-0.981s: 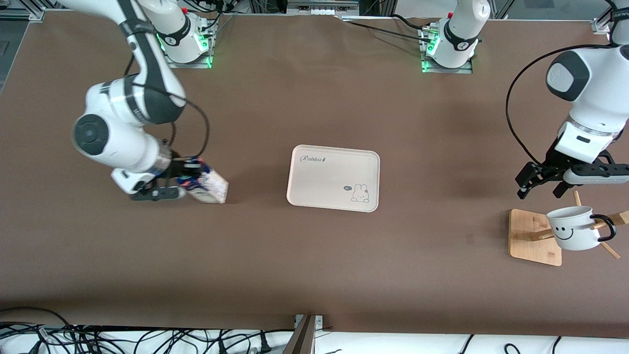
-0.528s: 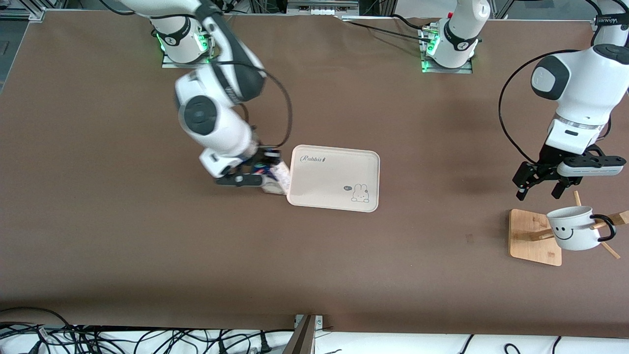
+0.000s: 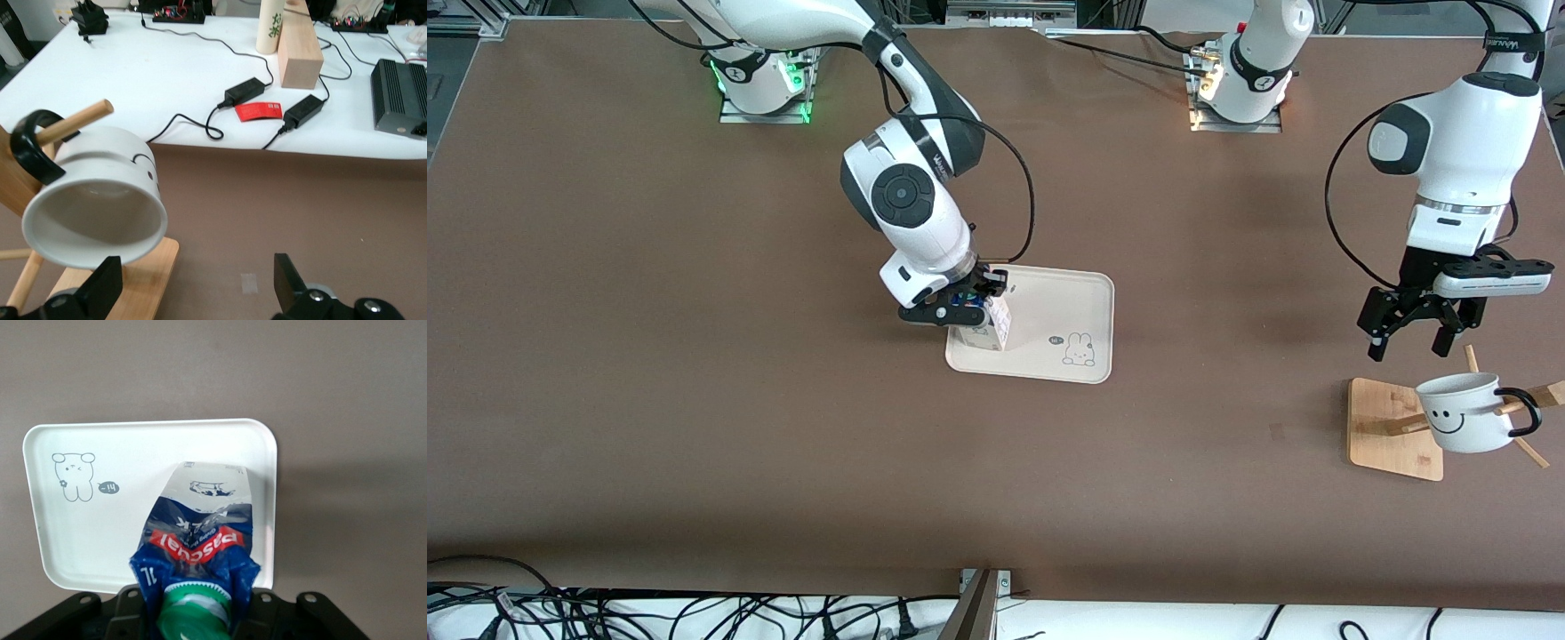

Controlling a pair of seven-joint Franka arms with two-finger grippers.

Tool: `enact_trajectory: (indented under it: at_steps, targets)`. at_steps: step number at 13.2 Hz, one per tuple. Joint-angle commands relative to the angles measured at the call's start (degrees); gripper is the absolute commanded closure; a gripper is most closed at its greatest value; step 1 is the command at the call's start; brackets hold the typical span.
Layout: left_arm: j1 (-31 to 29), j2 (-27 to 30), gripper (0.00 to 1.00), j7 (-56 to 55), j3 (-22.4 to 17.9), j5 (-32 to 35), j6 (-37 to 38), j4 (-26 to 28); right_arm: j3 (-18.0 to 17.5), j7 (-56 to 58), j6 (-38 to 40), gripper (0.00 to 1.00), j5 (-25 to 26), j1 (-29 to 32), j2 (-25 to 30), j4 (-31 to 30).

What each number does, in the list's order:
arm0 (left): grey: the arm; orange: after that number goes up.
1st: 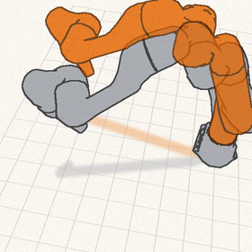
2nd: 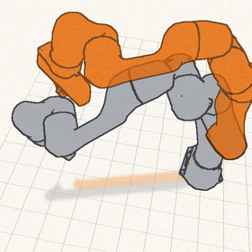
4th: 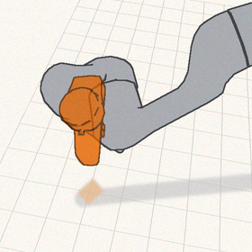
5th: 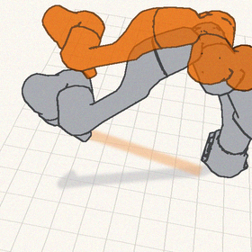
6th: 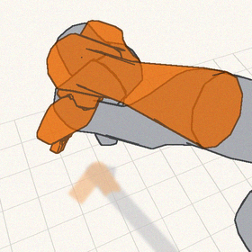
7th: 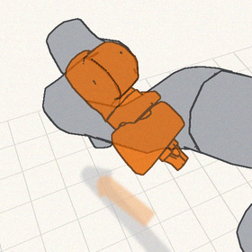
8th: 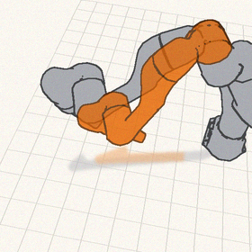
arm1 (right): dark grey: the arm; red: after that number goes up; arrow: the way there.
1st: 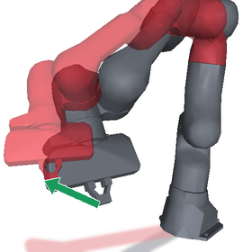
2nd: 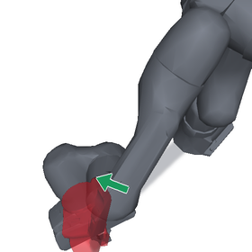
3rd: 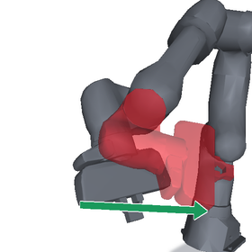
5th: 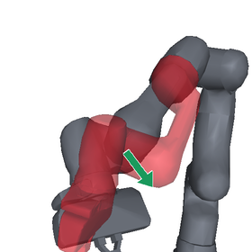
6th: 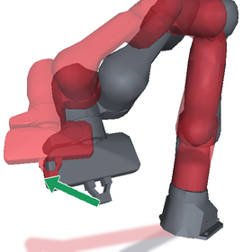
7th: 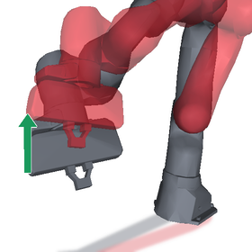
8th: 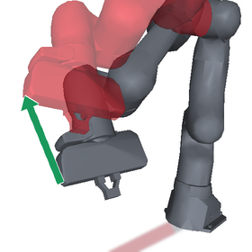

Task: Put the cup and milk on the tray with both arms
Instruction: 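Carry the milk carton onto the tray while the left gripper lowers to the mug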

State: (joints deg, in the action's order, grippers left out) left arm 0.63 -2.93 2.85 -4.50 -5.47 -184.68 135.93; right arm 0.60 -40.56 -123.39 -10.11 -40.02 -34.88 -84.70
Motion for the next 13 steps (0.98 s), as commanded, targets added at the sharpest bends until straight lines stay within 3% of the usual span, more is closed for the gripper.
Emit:
enact_trajectory:
  at_steps: [1,3,5,8,9,10,11,13]
  targets:
    - [-0.8,-1.4,0.00,0.2,0.0,-1.2,-3.0,0.3,0.5,-2.3,0.8,0.65,3.2,-1.0,-1.1,1.2]
    - [-0.8,-2.1,0.00,-1.2,0.0,-2.0,-4.3,0.3,0.5,-2.2,1.7,0.65,3.6,-1.0,-0.7,1.2]
    - [0.2,-2.9,0.00,-6.9,0.0,-8.5,-5.3,0.1,0.6,-2.2,3.7,0.65,3.7,-0.9,-0.5,1.4]
    - [0.1,-4.0,0.00,-8.0,0.0,-9.8,-5.3,-0.3,0.5,-3.7,3.3,0.65,5.1,-1.6,-1.1,1.3]
    - [0.1,-4.5,0.00,-8.2,0.0,-11.4,-5.3,-0.7,0.5,-4.3,3.1,0.60,5.0,-1.8,-1.2,1.3]
    - [0.2,-4.8,0.00,-8.2,0.0,-12.8,-5.6,-0.8,0.5,-4.5,3.1,0.18,4.9,-1.7,-1.2,1.4]
    - [0.1,-4.9,0.00,-7.6,-0.1,-12.8,-6.0,-1.3,0.6,-4.9,3.1,0.00,4.8,-1.6,-1.0,1.5]
    - [0.1,-5.9,0.00,-7.1,-0.2,-12.5,-6.4,-2.7,0.6,-7.1,3.3,0.00,4.7,-1.3,0.0,3.0]
